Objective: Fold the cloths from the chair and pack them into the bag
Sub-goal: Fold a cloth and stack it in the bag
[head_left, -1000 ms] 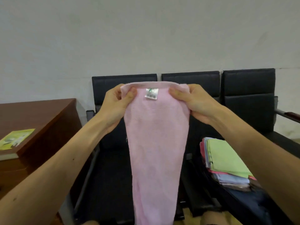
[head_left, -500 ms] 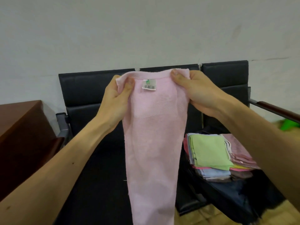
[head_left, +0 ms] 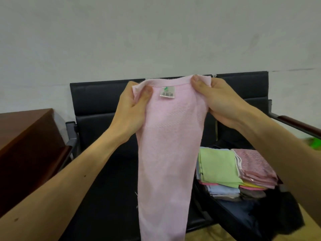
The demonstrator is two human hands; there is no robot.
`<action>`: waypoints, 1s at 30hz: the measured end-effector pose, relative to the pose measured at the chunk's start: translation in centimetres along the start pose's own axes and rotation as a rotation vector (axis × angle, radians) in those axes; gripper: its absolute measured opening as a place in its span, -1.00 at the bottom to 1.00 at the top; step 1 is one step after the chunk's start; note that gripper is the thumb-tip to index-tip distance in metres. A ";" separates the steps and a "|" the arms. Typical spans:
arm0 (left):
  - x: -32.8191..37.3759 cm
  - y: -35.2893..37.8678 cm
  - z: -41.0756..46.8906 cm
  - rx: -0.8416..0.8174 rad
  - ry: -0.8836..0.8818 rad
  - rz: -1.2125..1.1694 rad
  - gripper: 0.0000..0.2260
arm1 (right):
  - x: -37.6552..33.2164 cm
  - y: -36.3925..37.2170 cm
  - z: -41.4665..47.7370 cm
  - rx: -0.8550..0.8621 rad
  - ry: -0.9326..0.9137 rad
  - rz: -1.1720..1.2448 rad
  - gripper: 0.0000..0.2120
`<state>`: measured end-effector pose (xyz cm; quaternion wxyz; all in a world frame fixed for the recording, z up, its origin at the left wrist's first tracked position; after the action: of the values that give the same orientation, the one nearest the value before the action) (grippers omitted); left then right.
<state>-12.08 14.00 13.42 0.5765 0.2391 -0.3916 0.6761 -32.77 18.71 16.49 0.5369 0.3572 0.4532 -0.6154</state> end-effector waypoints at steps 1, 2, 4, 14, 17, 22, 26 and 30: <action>0.8 0.7 -0.1 0.020 0.023 0.044 -0.77 | -0.1 -1.0 -0.5 -0.003 -0.010 0.004 -0.71; 1.4 1.0 -0.2 0.034 0.054 0.079 -0.78 | -0.3 -1.6 -1.0 0.001 -0.017 0.011 -0.70; 3.1 2.0 0.1 0.030 0.118 0.115 -0.77 | -0.6 -3.0 -1.9 0.046 -0.039 0.016 -0.67; 5.5 4.0 1.0 0.077 -0.039 -0.159 -0.80 | 8.5 2.0 -10.7 -0.176 0.225 0.213 -0.57; 4.5 3.0 0.9 0.049 -0.152 -0.199 -0.81 | 9.1 3.0 -11.7 -0.244 0.307 0.349 -0.64; 3.7 1.7 0.3 0.024 -0.200 -0.212 -0.85 | 8.4 3.7 -13.0 -0.317 0.403 0.433 -0.34; 2.7 0.2 0.2 0.052 -0.229 -0.196 -0.86 | 7.9 5.0 -14.1 -0.340 0.441 0.425 -0.31; -0.2 -1.4 0.3 0.056 -0.406 -0.250 -0.73 | 6.7 5.1 -14.5 -0.305 0.356 0.621 -0.34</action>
<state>-10.75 13.66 13.83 0.5582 0.4327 -0.4478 0.5483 -29.53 30.04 4.54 0.6574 0.4948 0.4959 -0.2777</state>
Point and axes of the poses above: each hand's wrist, its own z-axis towards the middle knuckle, its own y-axis out of the palm, x = y × z, the point moved 1 cm from there along z, towards the middle knuckle, and after that the axes turned 4 degrees about -x, right-handed, at the moved point
